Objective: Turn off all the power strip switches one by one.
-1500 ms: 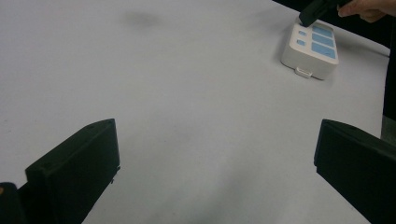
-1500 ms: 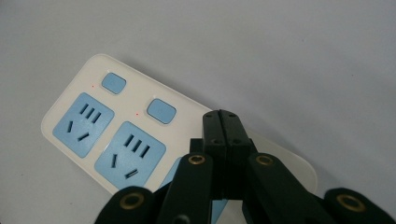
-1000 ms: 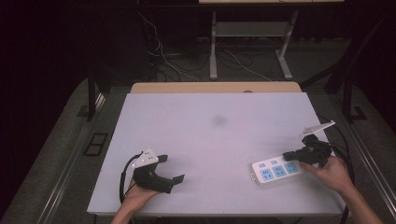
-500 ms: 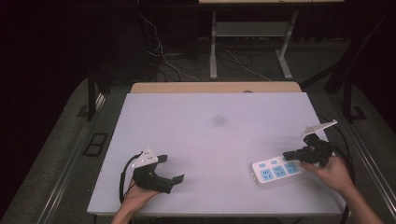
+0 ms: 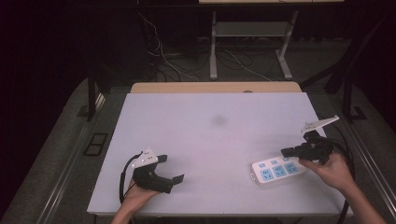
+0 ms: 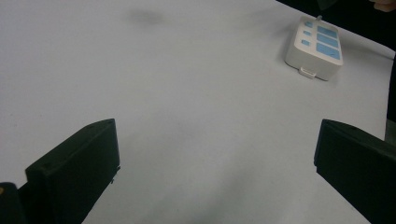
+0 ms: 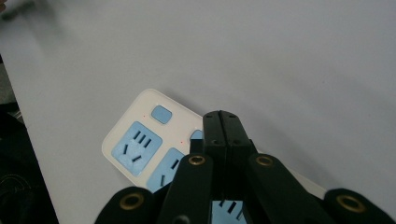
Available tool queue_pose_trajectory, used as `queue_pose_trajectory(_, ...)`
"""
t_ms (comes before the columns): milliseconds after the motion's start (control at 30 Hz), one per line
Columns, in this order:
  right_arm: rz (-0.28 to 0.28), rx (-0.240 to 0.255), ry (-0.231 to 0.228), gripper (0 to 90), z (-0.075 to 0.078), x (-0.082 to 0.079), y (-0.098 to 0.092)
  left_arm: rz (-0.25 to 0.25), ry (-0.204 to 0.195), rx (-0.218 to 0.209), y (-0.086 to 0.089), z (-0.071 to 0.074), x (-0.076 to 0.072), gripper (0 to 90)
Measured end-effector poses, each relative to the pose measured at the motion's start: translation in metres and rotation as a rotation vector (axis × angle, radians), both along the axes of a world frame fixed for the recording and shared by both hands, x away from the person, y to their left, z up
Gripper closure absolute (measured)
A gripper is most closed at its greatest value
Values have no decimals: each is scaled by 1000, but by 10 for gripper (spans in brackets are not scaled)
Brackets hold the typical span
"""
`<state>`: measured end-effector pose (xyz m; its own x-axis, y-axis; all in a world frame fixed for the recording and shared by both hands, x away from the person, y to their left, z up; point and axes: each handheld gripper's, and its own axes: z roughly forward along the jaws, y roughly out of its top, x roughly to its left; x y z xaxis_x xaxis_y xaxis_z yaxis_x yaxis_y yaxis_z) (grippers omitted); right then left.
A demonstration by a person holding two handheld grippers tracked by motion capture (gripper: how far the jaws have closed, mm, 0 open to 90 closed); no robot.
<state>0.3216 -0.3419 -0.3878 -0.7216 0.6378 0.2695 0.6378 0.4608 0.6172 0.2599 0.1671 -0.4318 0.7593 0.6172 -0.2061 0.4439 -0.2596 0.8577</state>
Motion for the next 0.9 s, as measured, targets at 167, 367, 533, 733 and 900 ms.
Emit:
queue_pose_trajectory(167, 17, -5, -6, 900, 6, 2, 8, -1, 0, 1, 0, 0, 0, 0)
queue_pose_trajectory(367, 39, -13, -10, 900, 15, 3, 18, -3, 1, 1, -1, 0, 0, 0)
queue_pose_trajectory(533, 53, -20, -8, 900, 18, 6, 24, -4, 1, 0, 0, 0, 0, 0)
queue_pose_trajectory(733, 70, -28, -6, 900, 20, 7, 31, -6, 2, 0, -1, -1, 0, 0)
queue_pose_trajectory(900, 83, -39, 3, 900, 17, 7, 35, -5, 1, -1, -1, 0, 0, 0)
